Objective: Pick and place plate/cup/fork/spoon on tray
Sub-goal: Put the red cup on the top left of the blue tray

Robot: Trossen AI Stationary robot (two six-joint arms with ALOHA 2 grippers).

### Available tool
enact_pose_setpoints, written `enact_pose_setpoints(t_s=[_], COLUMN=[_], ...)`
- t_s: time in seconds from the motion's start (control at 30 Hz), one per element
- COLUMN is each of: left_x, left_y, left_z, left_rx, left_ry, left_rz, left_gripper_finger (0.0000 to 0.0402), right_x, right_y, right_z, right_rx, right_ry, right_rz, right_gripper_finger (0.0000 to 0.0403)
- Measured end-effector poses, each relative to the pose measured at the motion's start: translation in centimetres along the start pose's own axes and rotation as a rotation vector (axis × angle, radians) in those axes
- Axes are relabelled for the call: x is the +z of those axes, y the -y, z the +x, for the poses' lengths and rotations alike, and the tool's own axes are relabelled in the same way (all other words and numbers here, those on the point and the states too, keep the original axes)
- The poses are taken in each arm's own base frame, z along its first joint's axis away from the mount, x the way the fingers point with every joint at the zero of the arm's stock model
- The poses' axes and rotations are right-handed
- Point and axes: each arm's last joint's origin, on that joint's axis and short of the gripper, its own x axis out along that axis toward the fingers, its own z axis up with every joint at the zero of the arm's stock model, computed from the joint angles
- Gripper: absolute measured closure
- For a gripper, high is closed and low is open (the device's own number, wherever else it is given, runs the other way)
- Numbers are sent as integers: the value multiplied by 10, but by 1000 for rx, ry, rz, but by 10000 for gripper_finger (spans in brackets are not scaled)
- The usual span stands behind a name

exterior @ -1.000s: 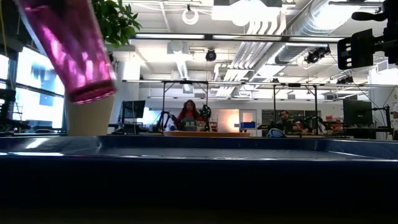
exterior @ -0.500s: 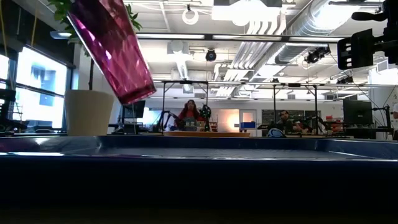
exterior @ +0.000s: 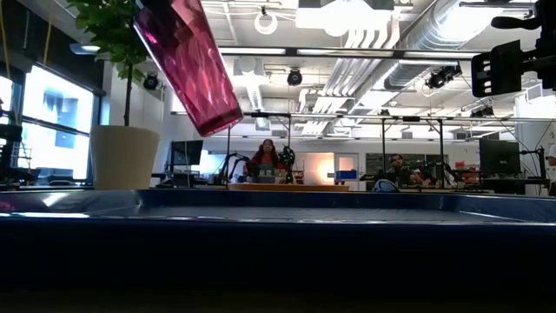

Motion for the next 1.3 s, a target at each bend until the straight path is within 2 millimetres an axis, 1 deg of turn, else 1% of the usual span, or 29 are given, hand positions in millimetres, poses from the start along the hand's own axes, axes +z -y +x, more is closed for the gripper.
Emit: enact_pose_setpoints(t_s=[0.17,0.3,0.4,0.63,1.03,1.3], left_x=[8,13,15,16,19,18], left_y=[-3,-3,-1,0,3,3], left_z=[9,21,30,49,69,80], left_rx=[8,-9,-33,-12,-30,-15], left_ry=[-85,-129,-178,-274,-354,-420], left_rz=[20,10,9,8,-9,-26], left_gripper_finger=[398,398,398,397,397,396], right_x=[0,0,0,0,-1,-1], right_y=[0,0,0,0,5,6], right_z=[0,0,0,0,0,-1], right_rx=[0,0,0,-10,-173,-206], right_ry=[0,0,0,-2,-33,-39], right_rz=[-49,-45,-60,-52,-51,-50], right_gripper_finger=[109,109,109,109,109,109])
